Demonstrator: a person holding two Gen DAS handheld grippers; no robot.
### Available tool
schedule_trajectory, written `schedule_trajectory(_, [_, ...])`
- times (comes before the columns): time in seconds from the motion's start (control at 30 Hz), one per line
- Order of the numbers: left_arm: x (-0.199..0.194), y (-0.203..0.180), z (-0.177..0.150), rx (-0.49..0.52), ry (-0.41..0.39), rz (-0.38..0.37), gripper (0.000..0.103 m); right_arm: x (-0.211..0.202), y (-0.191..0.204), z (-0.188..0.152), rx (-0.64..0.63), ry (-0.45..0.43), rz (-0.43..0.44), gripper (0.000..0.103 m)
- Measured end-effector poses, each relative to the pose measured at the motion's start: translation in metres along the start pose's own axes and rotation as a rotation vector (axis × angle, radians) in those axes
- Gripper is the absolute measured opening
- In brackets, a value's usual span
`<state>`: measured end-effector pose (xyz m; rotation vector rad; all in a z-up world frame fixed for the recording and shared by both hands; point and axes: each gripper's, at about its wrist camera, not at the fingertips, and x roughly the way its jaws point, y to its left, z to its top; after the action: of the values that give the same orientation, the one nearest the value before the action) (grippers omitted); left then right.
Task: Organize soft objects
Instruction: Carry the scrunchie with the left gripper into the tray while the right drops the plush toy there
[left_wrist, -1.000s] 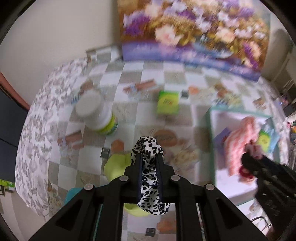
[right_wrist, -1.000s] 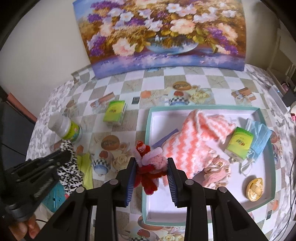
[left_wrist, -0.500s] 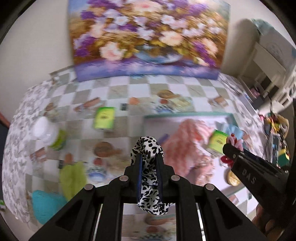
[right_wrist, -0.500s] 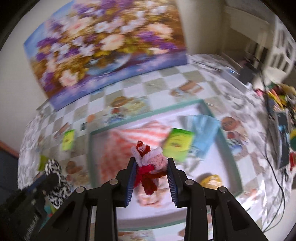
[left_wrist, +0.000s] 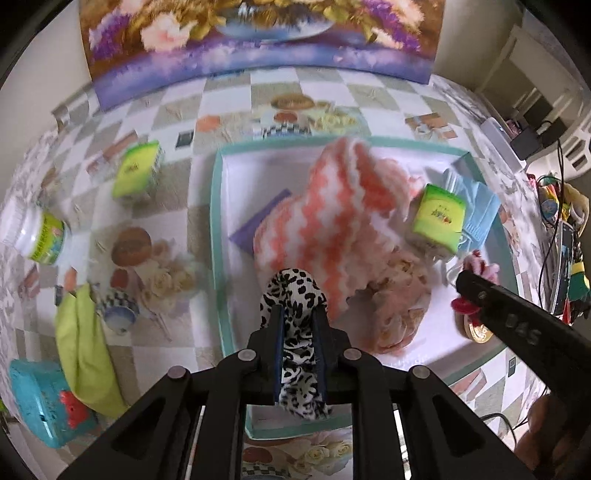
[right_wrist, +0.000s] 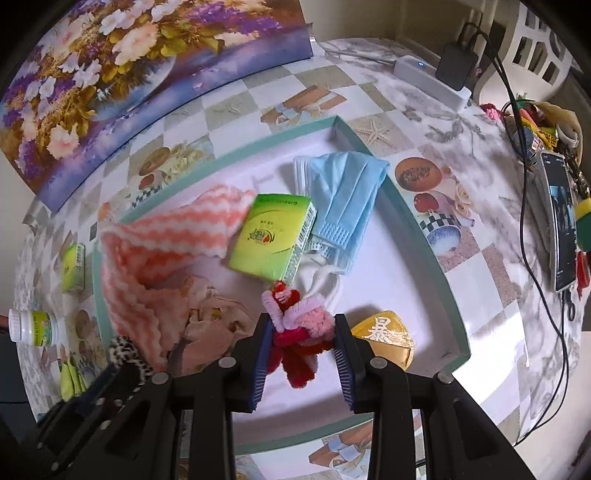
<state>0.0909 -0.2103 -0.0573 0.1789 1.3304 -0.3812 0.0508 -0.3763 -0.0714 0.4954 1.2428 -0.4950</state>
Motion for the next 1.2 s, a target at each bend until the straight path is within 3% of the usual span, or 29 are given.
schedule_trajectory(0.1, [-0.004,0.003,0.001,-0.014,-0.013,-0.019,0.018,-0.006,0.001,0.0,-0.001,-0.015,-0.002,0.036])
schedule_trajectory(0.27, [-0.017,0.006,0.004,-0.028,-0.042,-0.053,0.036,-0.018,0.004,0.003,-0.014,-0.047,-0.018,0.051])
schedule_trajectory(0.47, [-0.035,0.011,0.007,-0.043,-0.09,-0.076,0.042,-0.037,0.008,0.005,-0.023,-0.104,-0.019,0.051])
schedule_trajectory(0.6, [-0.046,0.024,0.01,-0.084,-0.134,-0.052,0.067,-0.046,0.013,0.004,-0.034,-0.13,-0.023,0.051])
schedule_trajectory(0.7, [-0.048,0.04,0.011,-0.132,-0.161,-0.004,0.078,-0.052,0.018,0.003,-0.049,-0.15,-0.031,0.058])
schedule_trajectory(0.93, [-0.039,0.082,0.011,-0.26,-0.133,0.049,0.08,-0.048,0.036,-0.001,-0.111,-0.14,-0.054,0.068])
schedule_trajectory(1.2, [-0.034,0.113,0.01,-0.325,-0.12,0.081,0.086,-0.042,0.059,-0.008,-0.168,-0.135,-0.075,0.089])
